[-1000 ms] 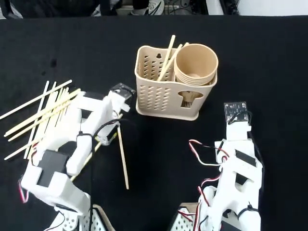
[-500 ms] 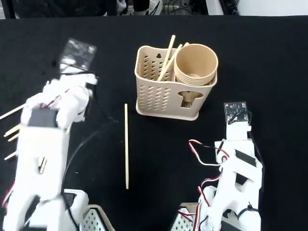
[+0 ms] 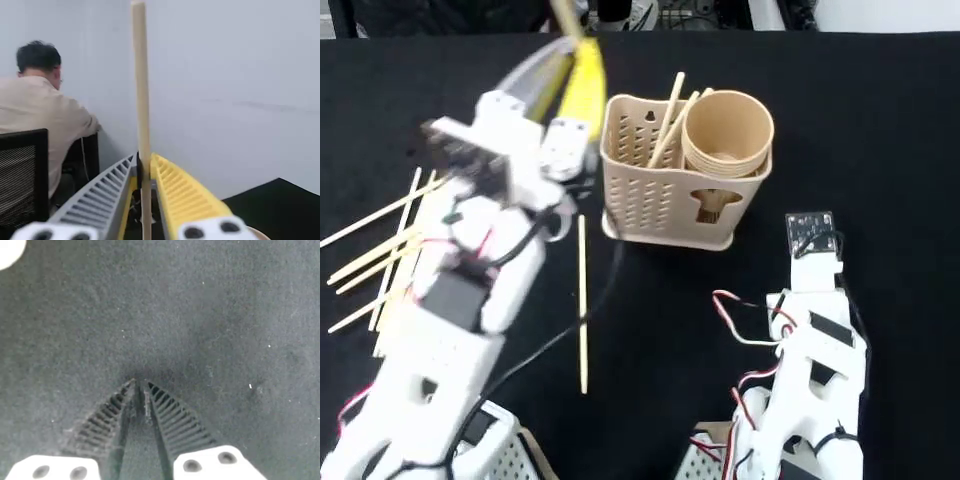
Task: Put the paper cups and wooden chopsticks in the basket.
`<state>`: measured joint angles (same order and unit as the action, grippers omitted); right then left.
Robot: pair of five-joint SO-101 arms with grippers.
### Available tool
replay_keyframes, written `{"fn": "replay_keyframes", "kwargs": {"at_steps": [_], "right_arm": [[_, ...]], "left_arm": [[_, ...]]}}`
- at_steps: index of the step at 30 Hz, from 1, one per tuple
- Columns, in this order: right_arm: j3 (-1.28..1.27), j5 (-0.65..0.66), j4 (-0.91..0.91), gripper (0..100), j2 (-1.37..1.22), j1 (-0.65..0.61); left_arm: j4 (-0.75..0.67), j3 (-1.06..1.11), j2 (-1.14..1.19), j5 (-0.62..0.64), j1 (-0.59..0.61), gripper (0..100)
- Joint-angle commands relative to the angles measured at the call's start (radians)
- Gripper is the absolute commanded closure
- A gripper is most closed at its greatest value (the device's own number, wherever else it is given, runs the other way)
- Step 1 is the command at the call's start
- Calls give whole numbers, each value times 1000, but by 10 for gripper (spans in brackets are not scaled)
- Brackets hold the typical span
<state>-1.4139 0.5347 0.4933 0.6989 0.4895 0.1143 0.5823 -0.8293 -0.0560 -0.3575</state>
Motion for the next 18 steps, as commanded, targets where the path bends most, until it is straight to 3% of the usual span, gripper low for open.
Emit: {"fn": "replay_keyframes", "kwargs": {"at_steps": [1,8,14,16,18], "right_arm": [[15,-11,-21,980,21,6],[15,-11,-21,980,21,6],[15,-11,-21,980,21,6],[15,-11,-21,980,21,6],[15,-11,-21,980,21,6]], "left_arm": [[-37,-114,189,51,-48,970],[-41,-131,453,57,-12,971],[-15,-53,462,57,-21,963],[95,-51,414,71,-31,913],[259,-73,358,163,-33,830]]}}
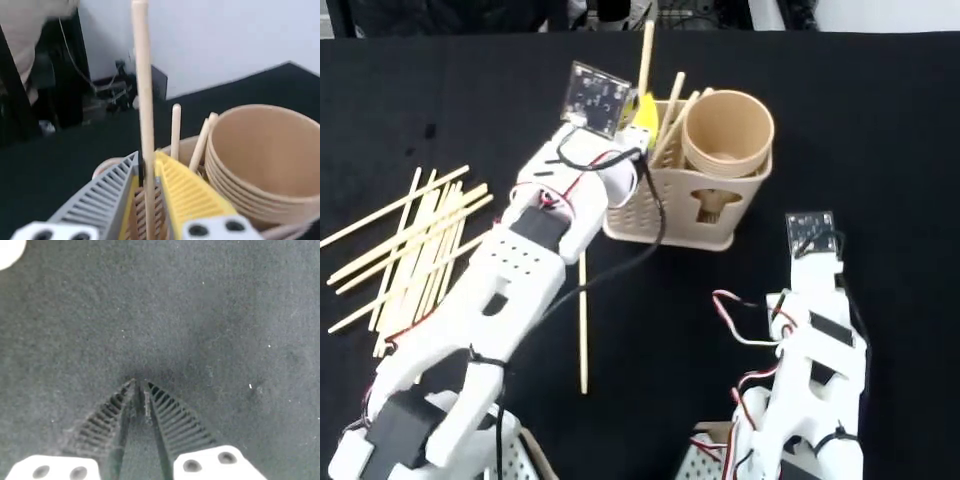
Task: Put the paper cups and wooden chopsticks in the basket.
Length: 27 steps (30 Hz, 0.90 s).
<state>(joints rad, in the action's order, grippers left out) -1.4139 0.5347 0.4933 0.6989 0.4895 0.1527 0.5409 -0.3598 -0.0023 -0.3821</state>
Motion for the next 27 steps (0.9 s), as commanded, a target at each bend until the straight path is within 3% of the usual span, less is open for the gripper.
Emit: {"fn": "replay_keyframes", "kwargs": {"at_steps": [1,3,8,12,17,27], "right_arm": [[15,-11,-21,980,21,6],[15,-11,-21,980,21,6],[15,-11,-21,980,21,6],[15,-11,-21,980,21,6],[15,-11,-21,980,21,6],[15,-11,-20,980,21,6]], "left_arm": [[305,-48,-141,161,-7,797],[474,-102,-186,222,13,774],[844,-266,-213,230,94,776],[1051,-298,-153,252,166,775],[1091,-236,5,252,228,775],[1066,-214,321,252,225,773]]}}
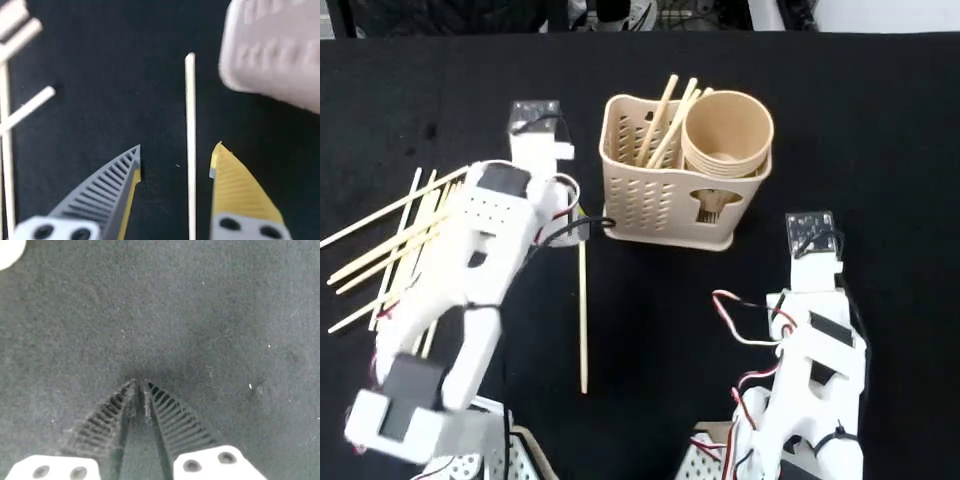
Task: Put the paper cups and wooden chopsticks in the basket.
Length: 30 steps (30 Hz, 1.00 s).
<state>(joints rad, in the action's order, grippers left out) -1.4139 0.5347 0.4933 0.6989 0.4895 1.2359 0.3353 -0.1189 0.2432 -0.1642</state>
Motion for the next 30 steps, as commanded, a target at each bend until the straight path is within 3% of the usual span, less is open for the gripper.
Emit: {"fn": "replay_keyframes", "kwargs": {"at_steps": [1,8,25,30], "right_arm": [[15,-11,-20,980,21,6],[15,-11,-20,980,21,6],[15,-11,-18,980,21,6],[15,-11,-20,980,21,6]], "left_arm": [[-48,-2,112,8,7,772],[-178,-4,273,74,5,772],[-175,38,296,74,61,783],[-181,10,301,68,99,970]]}}
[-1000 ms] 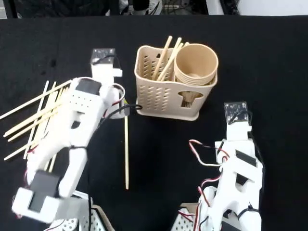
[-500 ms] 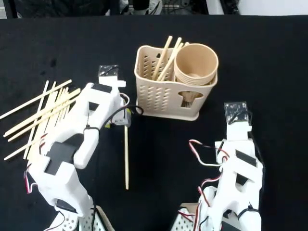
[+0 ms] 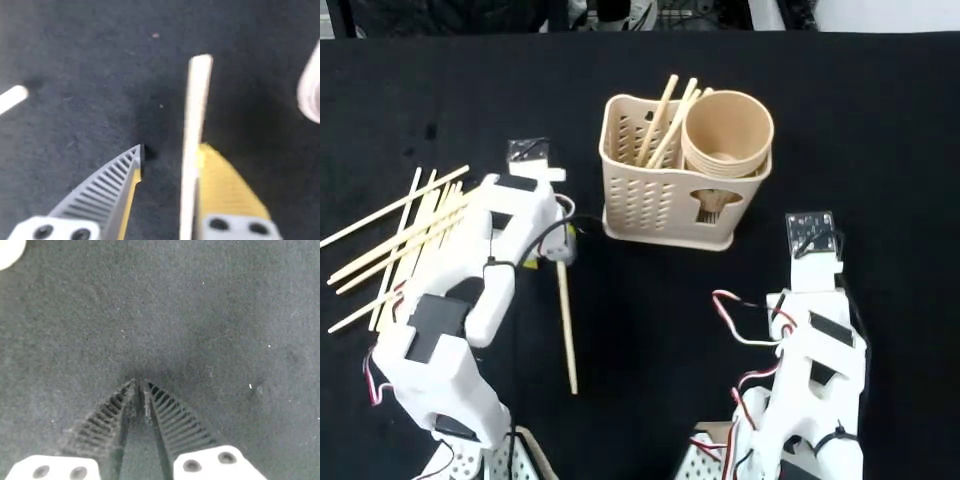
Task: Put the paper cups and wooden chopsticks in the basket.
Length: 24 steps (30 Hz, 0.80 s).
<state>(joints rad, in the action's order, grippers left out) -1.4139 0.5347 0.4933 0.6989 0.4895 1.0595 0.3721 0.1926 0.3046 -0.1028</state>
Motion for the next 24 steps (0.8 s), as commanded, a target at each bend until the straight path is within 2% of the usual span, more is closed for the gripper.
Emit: {"fn": "replay_keyframes", "kwargs": {"at_steps": [1,3,8,11,17,24], "right_arm": [[15,-11,-20,980,21,6],[15,-11,-20,980,21,6],[15,-11,-20,980,21,6],[15,-11,-20,980,21,6],[15,-11,-20,980,21,6],[15,-11,-20,980,21,6]], "left_arm": [[0,-33,-8,6,33,976],[2,-25,-8,6,28,946],[18,-28,-17,6,38,970],[117,-77,-17,2,35,971],[307,-202,-28,-152,42,971],[301,-147,-301,-163,50,971]]}}
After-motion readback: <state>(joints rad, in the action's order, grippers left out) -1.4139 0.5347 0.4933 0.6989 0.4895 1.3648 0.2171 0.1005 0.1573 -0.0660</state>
